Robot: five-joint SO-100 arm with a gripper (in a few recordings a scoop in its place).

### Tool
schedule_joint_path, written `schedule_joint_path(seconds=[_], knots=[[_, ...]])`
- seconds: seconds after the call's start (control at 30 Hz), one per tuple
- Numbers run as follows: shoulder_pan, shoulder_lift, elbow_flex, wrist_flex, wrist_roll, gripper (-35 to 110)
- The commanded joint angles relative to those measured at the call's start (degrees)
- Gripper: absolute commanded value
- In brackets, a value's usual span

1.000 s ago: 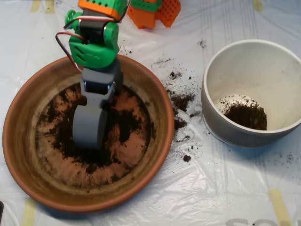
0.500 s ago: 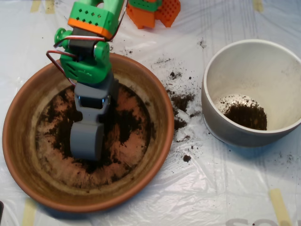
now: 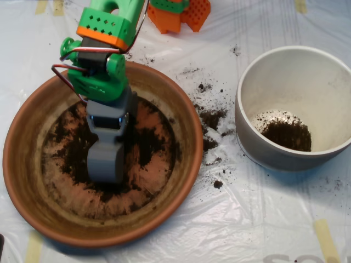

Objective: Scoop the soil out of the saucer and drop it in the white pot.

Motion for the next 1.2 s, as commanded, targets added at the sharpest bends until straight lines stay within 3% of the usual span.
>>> schedule_joint_path(seconds=[0.0, 0.3, 0.4, 1.17], knots=[[2.46, -0.53, 0.53, 0.35, -1.93, 38], [4.66, 0.26, 1.41, -0.44, -3.69, 23], [5.19, 1.32, 2.46, -1.76, -3.43, 7], [-1.49, 11.87, -2.90, -1.76, -0.97, 0]])
